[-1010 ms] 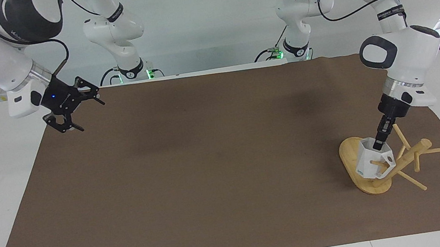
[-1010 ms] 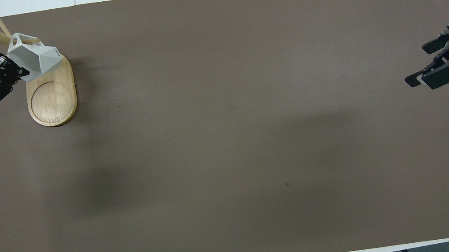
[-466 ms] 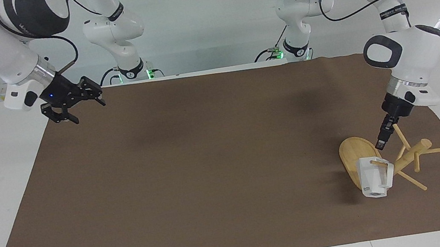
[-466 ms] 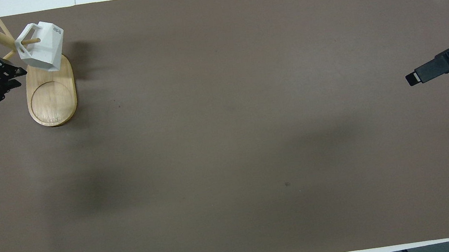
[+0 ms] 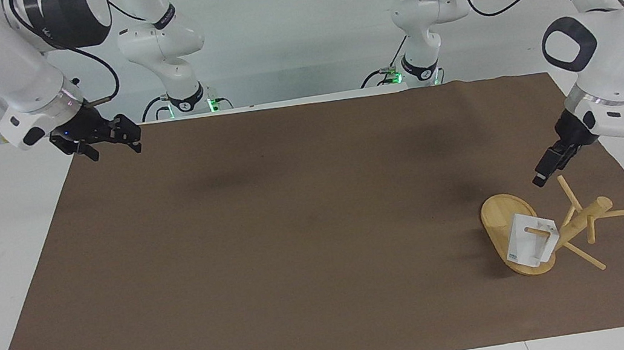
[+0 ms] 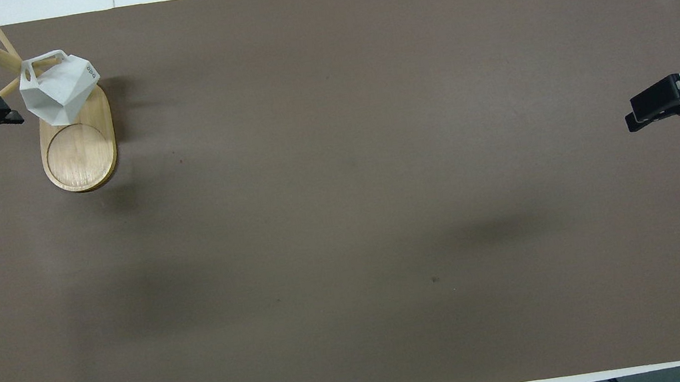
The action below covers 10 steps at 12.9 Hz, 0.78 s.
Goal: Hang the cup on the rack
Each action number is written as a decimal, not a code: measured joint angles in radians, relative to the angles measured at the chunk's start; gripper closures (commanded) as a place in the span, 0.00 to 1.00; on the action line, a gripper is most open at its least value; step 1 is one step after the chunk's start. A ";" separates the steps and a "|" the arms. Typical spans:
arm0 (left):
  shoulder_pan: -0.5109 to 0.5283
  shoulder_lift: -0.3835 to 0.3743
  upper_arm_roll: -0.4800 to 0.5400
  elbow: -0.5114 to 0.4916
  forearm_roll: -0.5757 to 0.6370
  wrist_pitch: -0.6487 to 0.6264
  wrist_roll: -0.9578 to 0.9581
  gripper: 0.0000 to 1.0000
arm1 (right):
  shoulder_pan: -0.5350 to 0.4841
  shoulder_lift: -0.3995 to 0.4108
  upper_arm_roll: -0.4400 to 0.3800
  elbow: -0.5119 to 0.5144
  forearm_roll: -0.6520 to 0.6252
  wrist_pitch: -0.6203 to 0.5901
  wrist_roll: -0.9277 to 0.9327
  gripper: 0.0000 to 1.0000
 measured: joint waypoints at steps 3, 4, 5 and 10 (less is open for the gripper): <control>-0.002 -0.009 -0.009 0.152 0.063 -0.276 0.110 0.00 | -0.003 0.000 -0.051 -0.003 -0.018 -0.001 0.025 0.00; -0.008 -0.010 -0.012 0.187 0.101 -0.338 0.150 0.00 | -0.008 0.000 -0.067 -0.003 -0.018 -0.001 -0.028 0.00; -0.024 -0.010 -0.014 0.218 0.145 -0.389 0.185 0.00 | -0.020 0.000 -0.070 -0.003 -0.018 -0.001 -0.110 0.00; -0.065 0.001 -0.021 0.344 0.200 -0.593 0.277 0.00 | -0.028 0.000 -0.058 0.013 -0.036 0.003 -0.126 0.00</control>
